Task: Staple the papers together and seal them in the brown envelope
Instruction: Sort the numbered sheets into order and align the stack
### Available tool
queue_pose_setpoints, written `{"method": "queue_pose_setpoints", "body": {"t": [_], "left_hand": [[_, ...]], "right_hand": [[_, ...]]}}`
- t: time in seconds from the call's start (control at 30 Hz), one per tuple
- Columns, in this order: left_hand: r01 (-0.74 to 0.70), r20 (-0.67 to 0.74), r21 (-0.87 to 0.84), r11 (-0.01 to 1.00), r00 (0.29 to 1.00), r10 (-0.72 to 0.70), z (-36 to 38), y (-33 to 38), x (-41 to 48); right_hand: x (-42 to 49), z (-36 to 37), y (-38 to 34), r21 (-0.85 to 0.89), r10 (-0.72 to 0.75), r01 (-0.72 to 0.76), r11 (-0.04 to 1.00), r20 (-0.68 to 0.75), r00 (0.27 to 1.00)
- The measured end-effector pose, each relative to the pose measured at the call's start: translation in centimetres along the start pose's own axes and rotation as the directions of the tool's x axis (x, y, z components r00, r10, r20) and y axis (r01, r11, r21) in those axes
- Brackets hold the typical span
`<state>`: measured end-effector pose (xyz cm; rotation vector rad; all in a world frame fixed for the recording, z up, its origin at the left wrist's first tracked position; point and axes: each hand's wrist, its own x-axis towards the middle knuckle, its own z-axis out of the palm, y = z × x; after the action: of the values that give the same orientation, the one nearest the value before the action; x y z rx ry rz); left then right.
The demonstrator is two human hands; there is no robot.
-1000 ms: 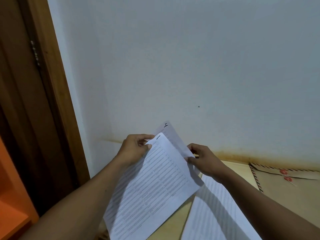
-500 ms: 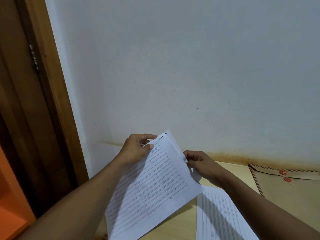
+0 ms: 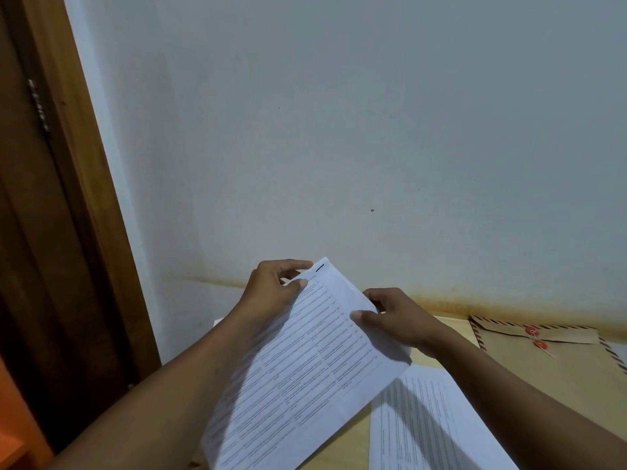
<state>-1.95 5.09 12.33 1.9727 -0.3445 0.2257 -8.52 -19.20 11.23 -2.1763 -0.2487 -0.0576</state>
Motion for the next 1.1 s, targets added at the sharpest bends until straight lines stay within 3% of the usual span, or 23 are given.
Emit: {"method": "queue_pose_setpoints", "body": {"t": [0.17, 0.33, 0.43, 0.6, 0.77, 0.93, 1.03, 1.1], "left_hand": [[0.083, 0.001, -0.026, 0.996, 0.997, -0.083, 0.0, 0.7, -0.4], [0.162, 0.185, -0.1, 0.982, 0.973, -0.142, -1.5, 0.6, -0.8], [0.149, 0.142, -0.19, 0.97, 0.982, -0.123, -1.6, 0.6, -1.1], [0.123, 0.057, -0.232, 0.965, 0.992, -0.113, -0.9, 0.8, -1.6], [0.198, 0.193, -0.236, 0.951, 0.969, -0.154, -1.0, 0.6, -1.8], [0.224, 0.244, -0.262, 0.939, 0.956, -0.16, -0.8, -0.6, -2.2], [0.245, 0.238, -0.213, 0.946, 0.952, -0.193, 0.0, -2.3, -2.6], [0.265, 0.267, -0.152, 0.952, 0.939, -0.219, 0.3, -3.9, -3.0]], "right_hand": [[0.2, 0.3, 0.0, -0.04, -0.023, 0.022, 0.999, -0.022, 0.999], [0.4, 0.1, 0.6, -0.069, -0.017, 0.016, 0.997, 0.0, 1.0], [0.6, 0.2, 0.2, 0.023, -0.005, 0.005, 1.0, -0.006, 1.0], [1.1, 0.0, -0.2, -0.038, -0.063, 0.06, 0.997, -0.082, 0.995], [1.3, -0.2, 0.4, 0.009, -0.086, 0.089, 0.996, -0.169, 0.982], [1.0, 0.1, 1.4, 0.046, 0.003, 0.002, 0.999, -0.114, 0.994], [0.8, 0.1, 2.5, 0.086, 0.136, -0.132, 0.988, -0.047, 0.99], [0.5, 0.1, 4.5, 0.019, 0.223, -0.222, 0.975, -0.05, 0.974]]}}
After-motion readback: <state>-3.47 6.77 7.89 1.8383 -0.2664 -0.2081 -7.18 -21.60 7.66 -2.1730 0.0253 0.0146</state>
